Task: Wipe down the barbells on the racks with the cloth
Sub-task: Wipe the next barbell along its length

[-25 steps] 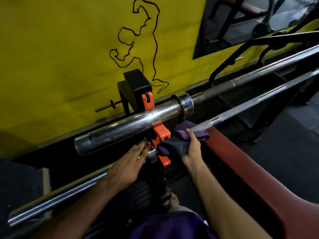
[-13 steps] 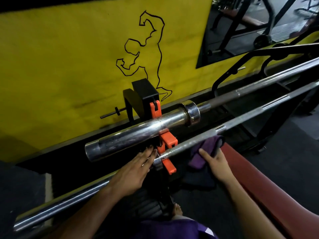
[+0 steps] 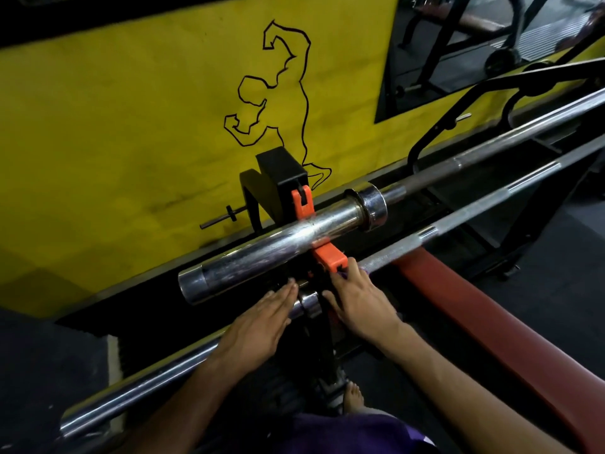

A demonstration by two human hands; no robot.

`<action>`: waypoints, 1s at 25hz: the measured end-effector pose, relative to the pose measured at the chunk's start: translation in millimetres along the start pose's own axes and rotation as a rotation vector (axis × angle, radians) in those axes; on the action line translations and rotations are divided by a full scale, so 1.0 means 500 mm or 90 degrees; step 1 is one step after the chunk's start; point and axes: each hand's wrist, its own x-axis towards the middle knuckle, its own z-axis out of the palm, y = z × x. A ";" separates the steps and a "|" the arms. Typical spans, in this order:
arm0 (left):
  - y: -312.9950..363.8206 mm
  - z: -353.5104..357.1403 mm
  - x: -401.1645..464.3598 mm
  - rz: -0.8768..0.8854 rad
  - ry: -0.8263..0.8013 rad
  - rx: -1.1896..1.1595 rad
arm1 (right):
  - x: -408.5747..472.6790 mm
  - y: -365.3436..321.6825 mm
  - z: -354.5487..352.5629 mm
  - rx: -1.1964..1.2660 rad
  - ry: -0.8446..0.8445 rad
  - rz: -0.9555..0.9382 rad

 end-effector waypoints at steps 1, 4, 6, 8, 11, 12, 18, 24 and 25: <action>0.000 0.001 -0.001 0.000 0.003 0.001 | 0.000 0.003 -0.006 0.005 0.002 -0.009; 0.002 0.001 -0.001 -0.003 0.002 -0.010 | -0.023 0.022 -0.006 -0.001 0.014 -0.086; 0.002 0.001 0.000 0.003 0.004 -0.017 | -0.026 0.029 -0.007 -0.025 -0.013 -0.128; 0.003 0.002 0.001 0.005 0.005 -0.015 | -0.012 0.026 -0.007 -0.081 -0.029 -0.133; 0.003 0.003 -0.001 0.004 0.010 -0.012 | 0.006 0.011 -0.008 -0.098 -0.039 -0.103; 0.002 0.003 -0.002 0.005 0.010 -0.007 | 0.008 0.011 -0.008 -0.100 -0.038 -0.099; 0.001 0.007 -0.005 0.012 0.009 -0.018 | 0.004 0.126 -0.052 -0.045 0.082 0.050; 0.000 0.009 -0.004 0.008 0.000 0.005 | -0.008 0.071 -0.008 0.029 0.062 -0.090; 0.000 0.009 -0.002 0.003 -0.002 0.007 | -0.012 0.045 -0.001 0.041 0.041 -0.118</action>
